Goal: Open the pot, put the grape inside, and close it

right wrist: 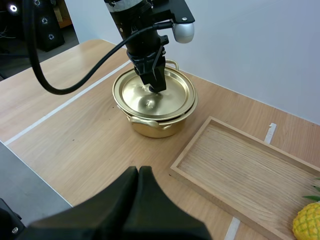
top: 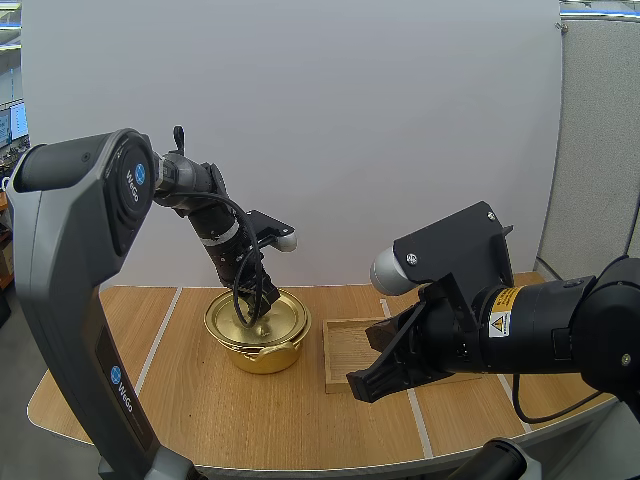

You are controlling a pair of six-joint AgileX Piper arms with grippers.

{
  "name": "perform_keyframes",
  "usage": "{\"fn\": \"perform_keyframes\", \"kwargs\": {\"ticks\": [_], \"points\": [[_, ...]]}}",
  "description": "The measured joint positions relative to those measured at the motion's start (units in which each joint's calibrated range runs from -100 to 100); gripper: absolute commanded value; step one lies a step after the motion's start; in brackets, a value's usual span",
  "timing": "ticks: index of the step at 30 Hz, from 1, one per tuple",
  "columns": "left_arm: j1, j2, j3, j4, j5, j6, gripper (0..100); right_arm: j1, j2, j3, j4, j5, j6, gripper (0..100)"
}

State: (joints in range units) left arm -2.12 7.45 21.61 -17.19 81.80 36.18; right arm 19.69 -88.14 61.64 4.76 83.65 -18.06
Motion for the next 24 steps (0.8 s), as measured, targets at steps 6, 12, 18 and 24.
{"fn": "perform_keyframes", "kwargs": {"ticks": [6,12,18,24], "points": [[0.00,-0.25,1.11,-1.20,-1.77,1.34,0,0.00,0.00,0.00,0.00,0.00,0.00,0],[0.06,-0.11,1.53,-3.94,-0.54,3.16,0,0.00,0.00,0.00,0.00,0.00,0.00,0],[0.06,-0.11,1.53,-4.18,-0.54,3.39,0,0.00,0.00,0.00,0.00,0.00,0.00,0],[0.06,-0.11,1.53,-4.18,-0.54,3.48,2,0.00,0.00,0.00,0.00,0.00,0.00,0]]}}
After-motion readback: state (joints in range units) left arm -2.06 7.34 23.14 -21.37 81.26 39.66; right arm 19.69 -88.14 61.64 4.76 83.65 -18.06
